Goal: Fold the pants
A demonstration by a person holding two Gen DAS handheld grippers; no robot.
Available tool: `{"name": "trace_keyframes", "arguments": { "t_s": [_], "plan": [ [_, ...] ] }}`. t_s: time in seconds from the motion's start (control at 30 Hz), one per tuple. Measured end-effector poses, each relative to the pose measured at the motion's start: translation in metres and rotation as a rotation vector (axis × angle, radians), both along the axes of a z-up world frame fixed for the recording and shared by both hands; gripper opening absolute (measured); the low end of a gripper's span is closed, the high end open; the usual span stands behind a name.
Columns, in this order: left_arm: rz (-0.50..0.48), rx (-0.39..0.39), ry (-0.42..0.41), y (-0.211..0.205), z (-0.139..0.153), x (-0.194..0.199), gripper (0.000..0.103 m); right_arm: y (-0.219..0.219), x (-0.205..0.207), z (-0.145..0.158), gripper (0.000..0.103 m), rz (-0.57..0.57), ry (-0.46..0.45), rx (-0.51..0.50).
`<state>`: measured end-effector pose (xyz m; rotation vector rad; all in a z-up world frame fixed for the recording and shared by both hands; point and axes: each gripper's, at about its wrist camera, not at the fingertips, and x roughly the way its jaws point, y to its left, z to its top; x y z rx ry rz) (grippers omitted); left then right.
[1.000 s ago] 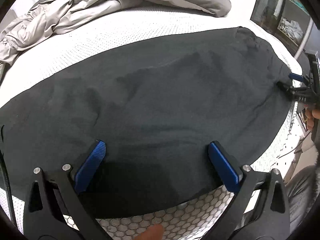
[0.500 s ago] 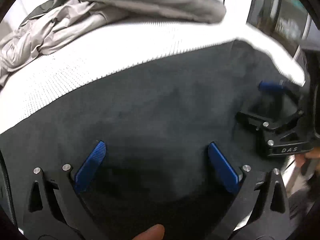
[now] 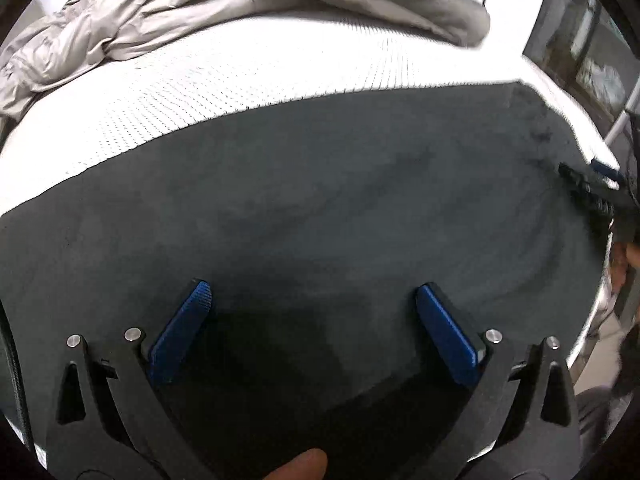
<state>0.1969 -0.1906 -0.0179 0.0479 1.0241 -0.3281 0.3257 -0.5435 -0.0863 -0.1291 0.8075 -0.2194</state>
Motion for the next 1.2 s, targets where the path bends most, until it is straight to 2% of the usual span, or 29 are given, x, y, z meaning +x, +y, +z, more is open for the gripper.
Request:
{"name": "trace_keyframes", "arguments": {
  "t_s": [0.03, 0.1, 0.13, 0.23, 0.27, 0.33, 0.37, 0.4, 0.47, 0.57, 0.6, 0.63, 0.67, 0.7, 0.73, 0.9, 0.97, 1.03, 1.2],
  "plan": [
    [-0.007, -0.027, -0.014, 0.002, 0.005, -0.005, 0.102, 0.000, -0.015, 0.005, 0.100, 0.054, -0.011, 0.030],
    [-0.011, -0.052, -0.059, -0.001, 0.020, -0.005, 0.102, 0.025, -0.015, 0.020, 0.100, 0.155, -0.029, 0.083],
    [-0.008, -0.042, -0.068, -0.002, 0.022, -0.001, 0.102, 0.030, -0.020, 0.022, 0.100, 0.184, -0.031, 0.098],
    [0.018, 0.018, -0.059, -0.008, 0.018, 0.020, 0.102, 0.081, 0.004, 0.018, 0.100, 0.316, 0.033, 0.130],
    [0.014, 0.036, -0.045, -0.010, 0.013, 0.026, 0.102, 0.099, 0.019, 0.012, 0.100, 0.348, 0.058, 0.102],
    [0.014, 0.075, -0.028, -0.007, -0.003, 0.034, 0.102, 0.129, 0.047, -0.010, 0.100, 0.326, 0.115, -0.069],
    [0.034, 0.096, 0.004, -0.002, -0.016, 0.039, 0.103, 0.135, 0.052, -0.016, 0.100, 0.331, 0.127, -0.092],
    [0.044, 0.070, 0.015, 0.004, -0.022, 0.041, 0.103, 0.135, 0.058, -0.019, 0.100, 0.339, 0.141, -0.081],
    [0.053, 0.027, 0.011, 0.011, -0.020, 0.042, 0.103, 0.110, 0.064, -0.018, 0.100, 0.296, 0.147, -0.042],
    [0.043, 0.029, 0.000, 0.014, -0.020, 0.040, 0.103, 0.040, 0.068, -0.021, 0.100, 0.043, 0.126, -0.149],
    [0.043, 0.026, -0.002, 0.014, -0.020, 0.039, 0.103, 0.022, 0.070, -0.024, 0.101, -0.019, 0.121, -0.138],
    [0.043, 0.027, -0.003, 0.015, -0.020, 0.040, 0.103, -0.007, 0.071, -0.028, 0.101, -0.103, 0.125, -0.042],
    [0.043, 0.029, -0.003, 0.018, -0.019, 0.038, 0.103, -0.021, 0.071, -0.030, 0.100, -0.103, 0.118, 0.071],
    [0.046, 0.030, -0.006, 0.018, -0.019, 0.037, 0.103, -0.027, 0.069, -0.029, 0.100, -0.100, 0.107, 0.115],
    [0.048, 0.028, -0.009, 0.018, -0.020, 0.035, 0.103, -0.028, 0.067, -0.027, 0.101, -0.096, 0.093, 0.120],
    [0.059, 0.012, -0.026, 0.025, -0.021, 0.034, 0.103, 0.003, 0.039, -0.009, 0.101, -0.094, 0.073, 0.014],
    [0.079, 0.020, -0.021, 0.026, -0.017, 0.031, 0.102, 0.015, 0.035, 0.001, 0.101, -0.058, 0.055, 0.034],
    [0.081, 0.009, -0.024, 0.025, -0.007, 0.025, 0.102, 0.036, 0.034, 0.005, 0.101, 0.045, 0.046, 0.036],
    [0.112, 0.037, -0.045, 0.021, 0.024, 0.027, 0.102, 0.092, 0.035, -0.008, 0.101, 0.279, 0.059, 0.031]
  ]
}}
